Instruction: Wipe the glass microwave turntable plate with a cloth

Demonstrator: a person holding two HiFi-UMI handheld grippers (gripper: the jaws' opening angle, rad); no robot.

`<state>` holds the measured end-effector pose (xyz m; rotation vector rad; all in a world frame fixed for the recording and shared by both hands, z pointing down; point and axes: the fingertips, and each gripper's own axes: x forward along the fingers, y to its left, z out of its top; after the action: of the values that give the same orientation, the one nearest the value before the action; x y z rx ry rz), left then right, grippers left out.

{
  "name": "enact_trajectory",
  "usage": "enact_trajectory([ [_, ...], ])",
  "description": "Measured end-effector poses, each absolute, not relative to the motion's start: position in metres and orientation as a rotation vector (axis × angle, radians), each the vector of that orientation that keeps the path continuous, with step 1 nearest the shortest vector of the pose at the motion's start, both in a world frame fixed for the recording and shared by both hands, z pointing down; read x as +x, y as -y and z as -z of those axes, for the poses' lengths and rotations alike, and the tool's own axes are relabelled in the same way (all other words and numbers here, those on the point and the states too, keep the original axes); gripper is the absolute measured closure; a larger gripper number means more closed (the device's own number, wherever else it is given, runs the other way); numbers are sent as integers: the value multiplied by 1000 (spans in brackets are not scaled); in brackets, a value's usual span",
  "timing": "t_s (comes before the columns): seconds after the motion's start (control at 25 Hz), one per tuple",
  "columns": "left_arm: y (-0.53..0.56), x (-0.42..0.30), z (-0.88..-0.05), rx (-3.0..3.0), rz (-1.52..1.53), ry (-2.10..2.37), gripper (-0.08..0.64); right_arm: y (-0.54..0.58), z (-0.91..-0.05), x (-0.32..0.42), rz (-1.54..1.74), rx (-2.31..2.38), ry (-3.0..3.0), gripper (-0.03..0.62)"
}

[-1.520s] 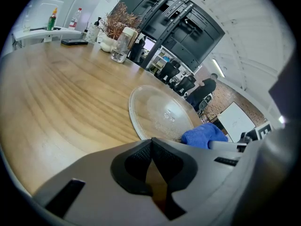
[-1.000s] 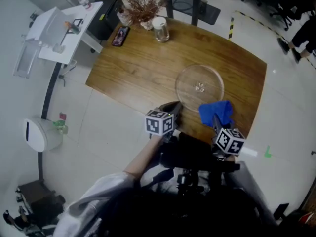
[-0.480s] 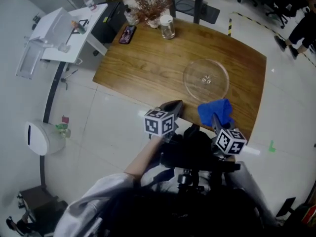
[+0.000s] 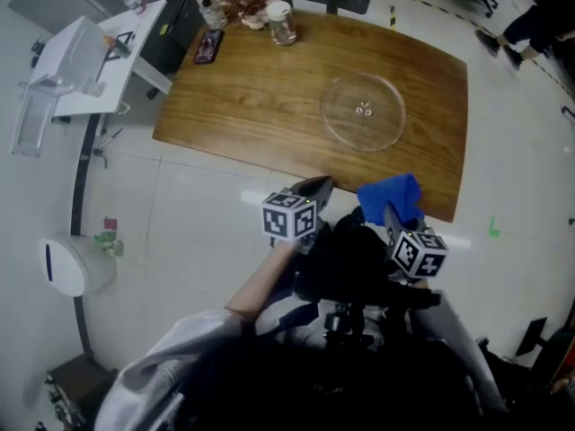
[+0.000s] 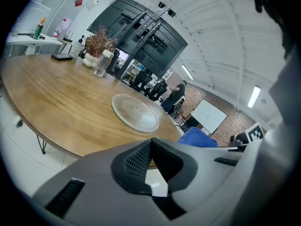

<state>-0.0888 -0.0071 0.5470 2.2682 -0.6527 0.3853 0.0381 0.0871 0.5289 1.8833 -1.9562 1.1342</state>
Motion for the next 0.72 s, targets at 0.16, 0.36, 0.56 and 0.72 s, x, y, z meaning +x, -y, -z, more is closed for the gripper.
enact_trajectory([
  [0.16,-4,-88,-545,2273,-384,631,565,-97,-526,33,-1119,1868,1950,511],
  [0.36,-4,-90,-537,2269,-347,663,565,-98,-518,28,-1100,1843,1967,511],
  [0.56,-11,-88,-533,2255,-312,698,565,-106,-514,24,-1100,1815,2017,511],
  [0.72,-31,-79,-530,2271,-325,693,565,-120,-515,30,-1104,1817,2045,509],
])
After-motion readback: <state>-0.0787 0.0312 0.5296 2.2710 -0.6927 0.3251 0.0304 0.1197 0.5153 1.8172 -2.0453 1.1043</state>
